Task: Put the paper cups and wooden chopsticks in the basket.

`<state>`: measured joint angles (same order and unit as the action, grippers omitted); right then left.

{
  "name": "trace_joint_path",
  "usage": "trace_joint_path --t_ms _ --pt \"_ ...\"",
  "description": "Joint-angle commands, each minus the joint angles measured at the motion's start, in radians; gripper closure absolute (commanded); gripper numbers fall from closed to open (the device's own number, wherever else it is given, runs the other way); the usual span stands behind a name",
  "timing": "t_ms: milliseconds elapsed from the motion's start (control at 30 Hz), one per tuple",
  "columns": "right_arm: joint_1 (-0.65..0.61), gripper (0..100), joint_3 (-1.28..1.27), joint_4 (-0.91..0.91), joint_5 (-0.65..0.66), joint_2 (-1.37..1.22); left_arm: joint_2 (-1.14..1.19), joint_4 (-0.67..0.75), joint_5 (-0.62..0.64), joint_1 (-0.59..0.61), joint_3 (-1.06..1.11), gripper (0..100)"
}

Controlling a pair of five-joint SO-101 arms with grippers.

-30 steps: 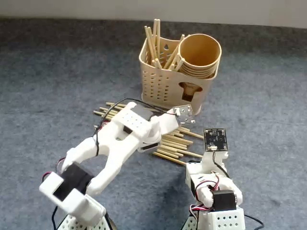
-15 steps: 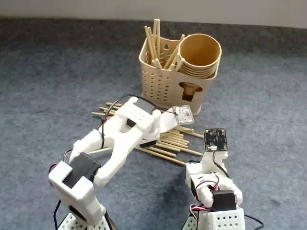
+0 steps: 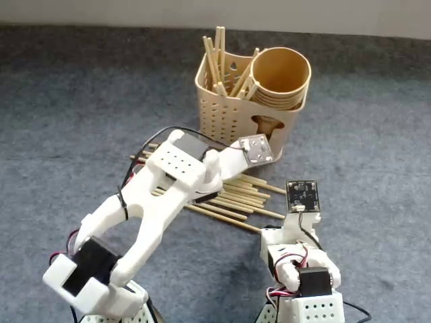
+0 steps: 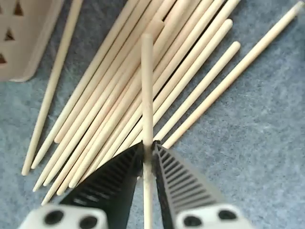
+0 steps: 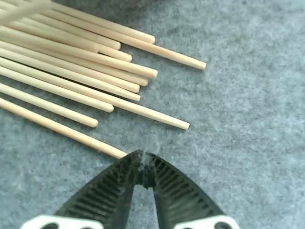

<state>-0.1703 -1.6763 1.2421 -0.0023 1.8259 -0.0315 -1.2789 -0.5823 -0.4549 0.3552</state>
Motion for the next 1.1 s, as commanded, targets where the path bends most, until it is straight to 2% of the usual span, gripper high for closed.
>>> trace_joint_path --t_ms 0,233,433,800,1067 --pt "0.01 99.4 -0.14 0.008 0.002 0.018 -0.137 -0.006 0.066 0.012 -0.042 99" --pt "0.01 99.4 -0.14 0.008 0.002 0.018 -0.314 0.005 0.216 0.008 -0.045 99" --pt "0.01 99.4 -0.14 0.008 0.0 0.018 -0.453 0.115 0.368 -0.007 -0.042 99" --pt "0.01 99.4 -0.14 0.008 0.0 0.018 -0.624 0.457 0.615 -0.027 -0.047 99" --pt "0.01 99.4 -0.14 0.008 0.0 0.018 -0.659 0.845 0.743 0.007 -0.047 99"
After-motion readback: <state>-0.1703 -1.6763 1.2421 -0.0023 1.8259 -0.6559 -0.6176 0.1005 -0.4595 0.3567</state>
